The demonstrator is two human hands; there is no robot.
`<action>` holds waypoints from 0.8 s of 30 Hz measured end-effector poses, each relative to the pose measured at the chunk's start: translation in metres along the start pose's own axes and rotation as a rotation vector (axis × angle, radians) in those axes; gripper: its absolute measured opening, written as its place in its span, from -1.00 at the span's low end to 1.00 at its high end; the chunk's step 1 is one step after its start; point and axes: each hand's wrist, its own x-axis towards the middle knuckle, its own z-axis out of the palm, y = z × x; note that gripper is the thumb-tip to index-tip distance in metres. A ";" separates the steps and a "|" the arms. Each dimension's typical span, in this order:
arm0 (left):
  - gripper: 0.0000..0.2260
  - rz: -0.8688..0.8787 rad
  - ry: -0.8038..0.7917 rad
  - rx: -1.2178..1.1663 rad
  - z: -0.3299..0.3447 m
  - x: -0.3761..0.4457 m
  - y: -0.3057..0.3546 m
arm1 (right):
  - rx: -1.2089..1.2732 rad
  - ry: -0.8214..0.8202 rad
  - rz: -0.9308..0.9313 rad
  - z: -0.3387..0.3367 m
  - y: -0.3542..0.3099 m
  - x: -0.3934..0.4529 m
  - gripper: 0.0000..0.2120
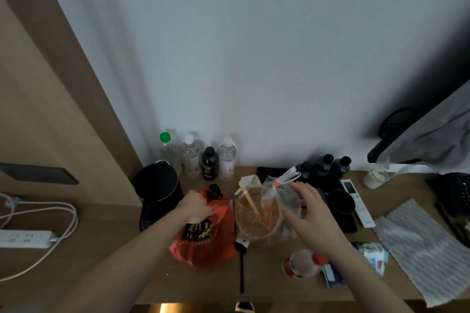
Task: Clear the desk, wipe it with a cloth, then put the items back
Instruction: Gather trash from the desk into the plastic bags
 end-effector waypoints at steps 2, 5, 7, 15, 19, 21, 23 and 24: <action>-0.81 0.051 -0.008 -0.002 0.002 0.006 -0.007 | -0.047 -0.020 0.028 -0.006 0.009 0.023 -0.39; -0.77 0.046 0.003 0.002 0.000 -0.005 -0.006 | -0.076 -0.045 0.064 -0.011 0.018 0.053 -0.30; -0.80 0.031 0.041 0.000 -0.003 -0.021 -0.002 | -0.078 -0.034 0.085 -0.014 0.024 0.071 -0.27; -0.64 0.024 0.170 -0.216 -0.001 -0.080 -0.004 | -0.025 0.032 0.099 -0.010 0.037 0.109 -0.74; -0.67 0.046 0.246 -0.341 0.006 -0.101 -0.006 | 0.025 0.067 0.031 -0.011 0.033 0.110 -0.79; -0.67 0.059 0.285 -0.396 0.007 -0.112 -0.002 | 0.081 0.064 0.007 -0.015 0.029 0.109 -0.78; -0.69 0.083 0.303 -0.449 0.007 -0.122 0.003 | 0.132 0.044 -0.022 -0.019 0.024 0.106 -0.76; -0.69 0.102 0.315 -0.468 0.004 -0.127 0.007 | 0.153 0.031 -0.041 -0.022 0.021 0.105 -0.76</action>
